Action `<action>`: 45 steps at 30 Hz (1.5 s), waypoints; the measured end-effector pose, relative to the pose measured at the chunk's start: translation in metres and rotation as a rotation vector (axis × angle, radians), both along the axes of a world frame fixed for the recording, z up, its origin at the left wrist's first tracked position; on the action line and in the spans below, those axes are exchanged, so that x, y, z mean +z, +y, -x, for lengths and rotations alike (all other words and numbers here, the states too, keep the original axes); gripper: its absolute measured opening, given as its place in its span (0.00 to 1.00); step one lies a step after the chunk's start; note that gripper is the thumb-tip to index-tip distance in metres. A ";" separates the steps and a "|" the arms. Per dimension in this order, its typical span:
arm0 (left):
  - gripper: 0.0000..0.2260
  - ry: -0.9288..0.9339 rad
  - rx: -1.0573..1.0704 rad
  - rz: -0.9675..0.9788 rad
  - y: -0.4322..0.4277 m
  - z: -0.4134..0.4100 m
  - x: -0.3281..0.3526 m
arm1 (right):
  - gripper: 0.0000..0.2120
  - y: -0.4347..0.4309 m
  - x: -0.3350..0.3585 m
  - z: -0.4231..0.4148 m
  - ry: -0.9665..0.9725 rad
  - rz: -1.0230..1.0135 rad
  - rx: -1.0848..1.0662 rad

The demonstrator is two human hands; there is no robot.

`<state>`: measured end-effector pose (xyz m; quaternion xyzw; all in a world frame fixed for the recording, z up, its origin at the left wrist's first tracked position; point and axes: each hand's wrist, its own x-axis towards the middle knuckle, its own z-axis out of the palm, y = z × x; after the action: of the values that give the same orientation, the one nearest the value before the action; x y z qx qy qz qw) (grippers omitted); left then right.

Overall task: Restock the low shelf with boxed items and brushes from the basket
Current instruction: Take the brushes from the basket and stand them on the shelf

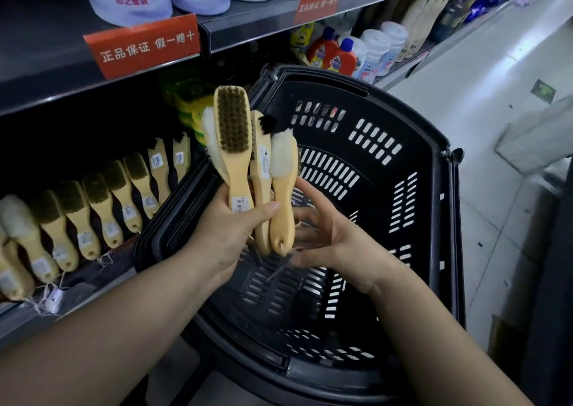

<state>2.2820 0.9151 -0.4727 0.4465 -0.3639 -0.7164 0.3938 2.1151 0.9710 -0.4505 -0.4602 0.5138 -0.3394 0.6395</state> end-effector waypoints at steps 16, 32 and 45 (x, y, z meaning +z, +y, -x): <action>0.11 0.036 -0.027 0.018 0.000 0.000 0.001 | 0.08 -0.009 0.003 0.003 0.024 -0.157 -0.535; 0.14 0.151 -0.165 -0.105 0.007 0.002 0.011 | 0.08 -0.008 0.007 -0.027 -0.169 -0.004 -0.475; 0.22 -0.119 -0.084 0.045 -0.021 -0.009 0.008 | 0.12 -0.076 -0.005 -0.004 0.179 0.024 -0.263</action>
<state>2.2913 0.8937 -0.4645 0.4637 -0.4211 -0.6961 0.3508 2.1192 0.8945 -0.4559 -0.4249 0.6205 -0.3840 0.5358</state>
